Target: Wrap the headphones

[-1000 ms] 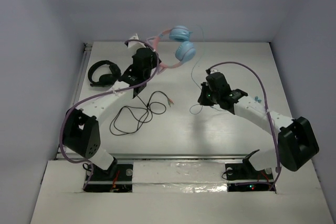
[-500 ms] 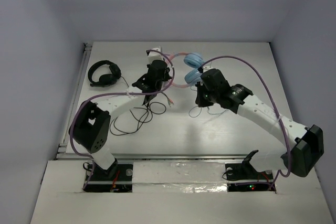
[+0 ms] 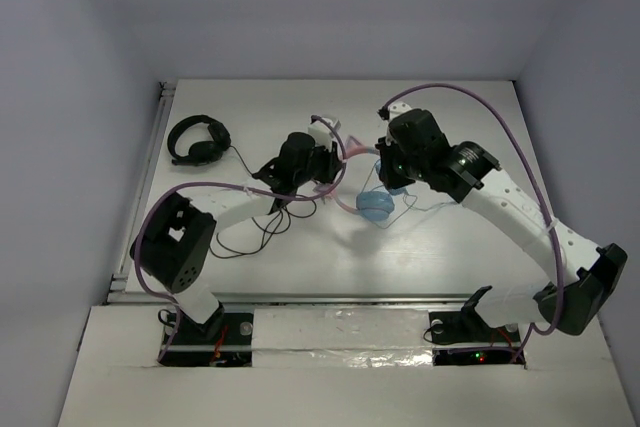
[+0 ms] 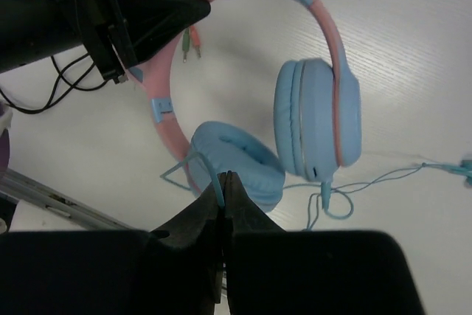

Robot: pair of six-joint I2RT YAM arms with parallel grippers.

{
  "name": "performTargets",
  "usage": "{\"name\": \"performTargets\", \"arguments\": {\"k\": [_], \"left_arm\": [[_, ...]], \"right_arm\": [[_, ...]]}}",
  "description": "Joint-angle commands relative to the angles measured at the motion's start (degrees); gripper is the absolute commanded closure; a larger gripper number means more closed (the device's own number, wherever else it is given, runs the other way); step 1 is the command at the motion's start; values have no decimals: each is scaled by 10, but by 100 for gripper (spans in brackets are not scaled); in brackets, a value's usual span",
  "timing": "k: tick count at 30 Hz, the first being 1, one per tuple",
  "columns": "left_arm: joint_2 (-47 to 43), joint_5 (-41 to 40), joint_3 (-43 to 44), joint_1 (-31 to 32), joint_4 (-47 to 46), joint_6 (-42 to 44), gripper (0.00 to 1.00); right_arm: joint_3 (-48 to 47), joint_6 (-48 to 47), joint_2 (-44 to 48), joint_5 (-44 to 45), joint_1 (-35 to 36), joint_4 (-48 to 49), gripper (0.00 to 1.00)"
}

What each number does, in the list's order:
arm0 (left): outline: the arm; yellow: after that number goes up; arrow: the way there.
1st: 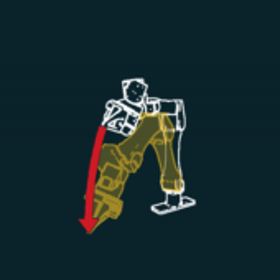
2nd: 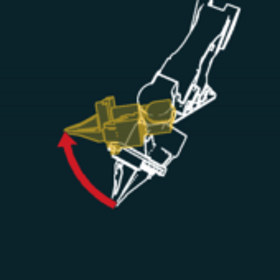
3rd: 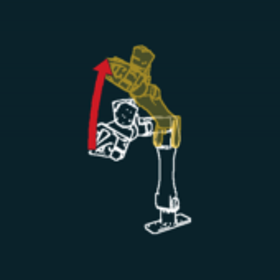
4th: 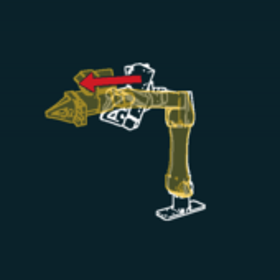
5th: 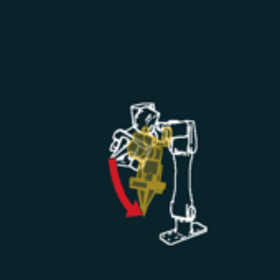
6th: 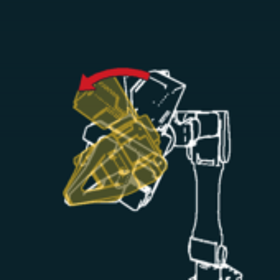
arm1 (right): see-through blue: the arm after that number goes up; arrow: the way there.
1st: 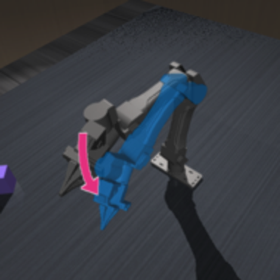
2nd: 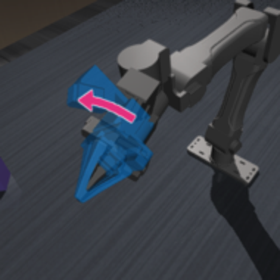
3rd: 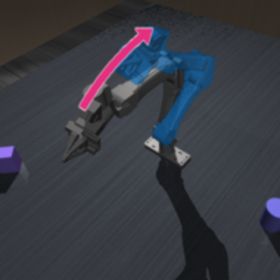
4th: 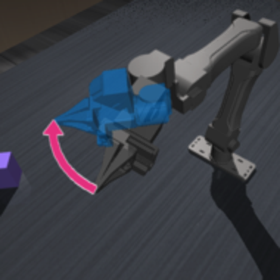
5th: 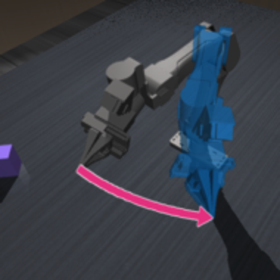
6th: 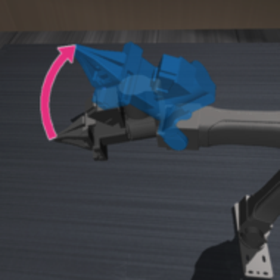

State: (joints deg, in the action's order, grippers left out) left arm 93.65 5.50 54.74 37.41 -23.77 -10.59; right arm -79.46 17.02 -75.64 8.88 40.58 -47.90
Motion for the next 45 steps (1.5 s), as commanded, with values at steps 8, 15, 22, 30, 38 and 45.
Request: {"name": "performTargets", "arguments": {"k": [8, 15, 22, 30, 38, 45], "left_arm": [[-81, 119, -15, 6, -58, 4, 100], [-79, 150, -17, 6, -57, -39, 100], [-16, 112, 54, 6, -19, -101, 100], [10, 183, 76, 6, -74, -160, 100], [-10, 122, 81, -37, -35, -140, 100], [-10, 112, 73, -8, -28, -102, 100]], "right_arm": [[-61, -24, -25, 86, 5, -8, 90], [-62, -30, -10, 82, 5, 3, 86], [-36, -37, 13, -84, 5, 23, 90], [2, -35, 15, -119, 5, 30, 90], [6, -39, 58, -179, 10, 33, 91], [1, -27, 51, -181, 10, 45, 92]]}}
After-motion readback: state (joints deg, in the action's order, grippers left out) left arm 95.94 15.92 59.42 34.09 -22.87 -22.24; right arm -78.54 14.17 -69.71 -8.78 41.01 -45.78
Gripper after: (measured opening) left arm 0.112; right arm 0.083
